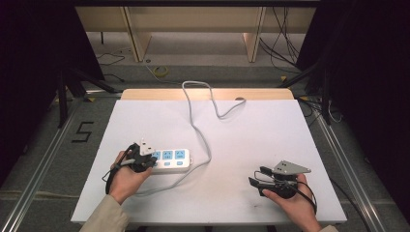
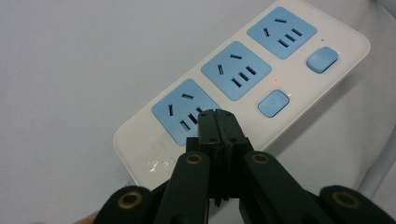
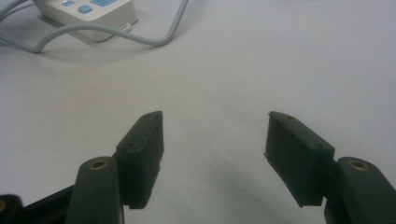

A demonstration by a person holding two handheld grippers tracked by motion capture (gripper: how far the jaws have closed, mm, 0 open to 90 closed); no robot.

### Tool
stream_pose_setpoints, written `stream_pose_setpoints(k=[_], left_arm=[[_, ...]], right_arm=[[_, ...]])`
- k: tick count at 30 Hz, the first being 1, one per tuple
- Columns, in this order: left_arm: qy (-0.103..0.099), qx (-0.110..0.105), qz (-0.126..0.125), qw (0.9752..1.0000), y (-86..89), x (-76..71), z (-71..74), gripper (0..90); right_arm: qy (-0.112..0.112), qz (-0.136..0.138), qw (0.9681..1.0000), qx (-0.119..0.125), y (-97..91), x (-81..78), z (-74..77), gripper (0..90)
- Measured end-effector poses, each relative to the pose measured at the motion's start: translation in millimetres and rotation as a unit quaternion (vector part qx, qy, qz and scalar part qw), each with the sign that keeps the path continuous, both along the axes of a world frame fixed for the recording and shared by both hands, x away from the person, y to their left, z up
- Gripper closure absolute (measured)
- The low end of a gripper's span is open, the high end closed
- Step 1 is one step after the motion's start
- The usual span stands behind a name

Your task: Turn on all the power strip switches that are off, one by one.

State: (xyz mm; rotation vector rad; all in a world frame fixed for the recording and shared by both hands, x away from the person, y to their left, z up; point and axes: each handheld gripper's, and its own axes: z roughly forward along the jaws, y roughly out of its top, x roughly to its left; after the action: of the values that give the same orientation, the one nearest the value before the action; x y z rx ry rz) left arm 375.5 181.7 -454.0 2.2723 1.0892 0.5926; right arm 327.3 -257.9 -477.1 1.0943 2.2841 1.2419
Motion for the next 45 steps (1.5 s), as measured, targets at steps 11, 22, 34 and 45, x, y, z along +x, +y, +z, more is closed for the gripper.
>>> stream_pose_setpoints(k=[11, 22, 34, 45], left_arm=[[-0.001, 0.004, -0.001, 1.0000, -3.0, 1.9, -2.0, 89.9], [-0.001, 0.016, -0.009, 0.9998, -4.2, 1.5, -3.2, 90.0], [-0.001, 0.008, -0.005, 1.0000, -3.4, 1.2, -5.2, 90.0], [0.000, 0.001, -0.006, 1.0000, -1.5, 0.1, -6.6, 90.0]], right_arm=[[0.000, 0.001, 1.0000, 0.001, -0.5, -0.5, -0.2, 37.9], [0.000, 0.000, 1.0000, 0.002, -0.7, -0.9, -0.1, 37.9], [-0.003, -0.001, 1.0000, 0.003, -1.0, -1.6, 0.7, 37.9], [-0.002, -0.001, 1.0000, 0.002, -0.3, -2.1, 0.9, 37.9]])
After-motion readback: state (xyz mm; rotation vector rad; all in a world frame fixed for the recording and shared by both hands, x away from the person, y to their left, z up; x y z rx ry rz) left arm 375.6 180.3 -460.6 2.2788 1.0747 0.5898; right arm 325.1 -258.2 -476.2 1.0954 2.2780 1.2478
